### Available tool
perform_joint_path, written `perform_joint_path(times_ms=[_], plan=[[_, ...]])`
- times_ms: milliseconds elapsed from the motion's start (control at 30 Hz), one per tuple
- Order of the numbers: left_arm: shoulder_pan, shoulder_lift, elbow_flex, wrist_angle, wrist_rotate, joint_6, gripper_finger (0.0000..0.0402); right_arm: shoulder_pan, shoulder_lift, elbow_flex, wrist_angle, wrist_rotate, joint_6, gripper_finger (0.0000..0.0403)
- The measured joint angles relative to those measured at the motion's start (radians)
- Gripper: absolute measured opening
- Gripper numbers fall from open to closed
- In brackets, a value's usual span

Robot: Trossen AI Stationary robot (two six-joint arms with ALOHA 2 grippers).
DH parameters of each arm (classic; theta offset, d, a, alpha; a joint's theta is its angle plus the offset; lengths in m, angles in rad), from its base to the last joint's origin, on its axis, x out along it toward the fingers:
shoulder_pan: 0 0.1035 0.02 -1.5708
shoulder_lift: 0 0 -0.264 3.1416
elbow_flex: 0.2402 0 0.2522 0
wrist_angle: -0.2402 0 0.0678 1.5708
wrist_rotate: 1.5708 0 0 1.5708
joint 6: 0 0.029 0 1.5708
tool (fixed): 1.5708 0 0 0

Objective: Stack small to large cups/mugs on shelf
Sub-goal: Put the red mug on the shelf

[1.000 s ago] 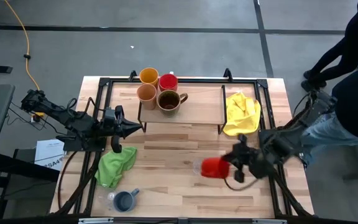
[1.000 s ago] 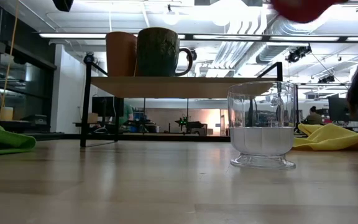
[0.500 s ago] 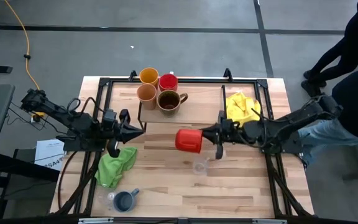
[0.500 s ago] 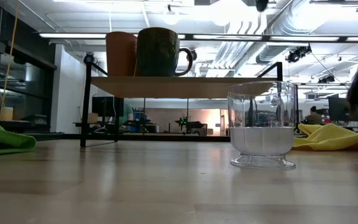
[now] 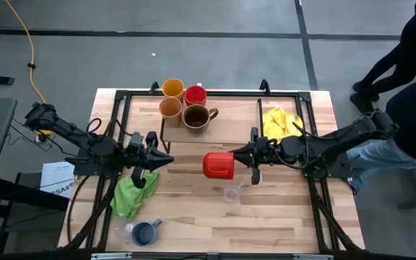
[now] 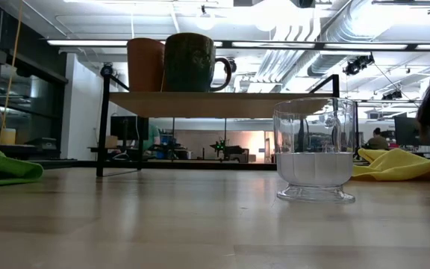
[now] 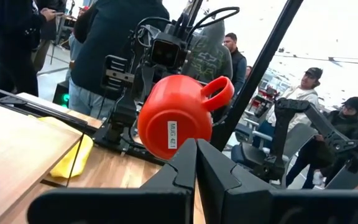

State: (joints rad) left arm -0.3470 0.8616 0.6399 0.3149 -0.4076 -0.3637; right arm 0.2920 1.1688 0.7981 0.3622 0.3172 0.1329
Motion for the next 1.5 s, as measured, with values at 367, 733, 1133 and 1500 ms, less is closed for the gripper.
perform_joint_path(times_ms=[367, 733, 1133, 1500], plan=[[0.0, 0.0, 0.0, -0.003, 0.0, 0.0, 0.0, 0.0, 0.0, 0.0, 0.0, 0.0, 0.001, 0.0], [0.0, 0.0, 0.0, -0.003, -0.003, 0.0, 0.0, 0.0, -0.046, 0.001, -0.041, 0.019, 0.0, 0.0], [0.0, 0.0, 0.0, -0.003, -0.03, 0.0, 0.0, -0.215, -0.164, 0.204, -0.593, 0.292, 0.057, 0.0], [0.0, -0.001, 0.0, -0.006, -0.031, 0.0, 0.0, -0.663, 0.149, 0.722, -1.341, 0.005, 0.076, 0.0]])
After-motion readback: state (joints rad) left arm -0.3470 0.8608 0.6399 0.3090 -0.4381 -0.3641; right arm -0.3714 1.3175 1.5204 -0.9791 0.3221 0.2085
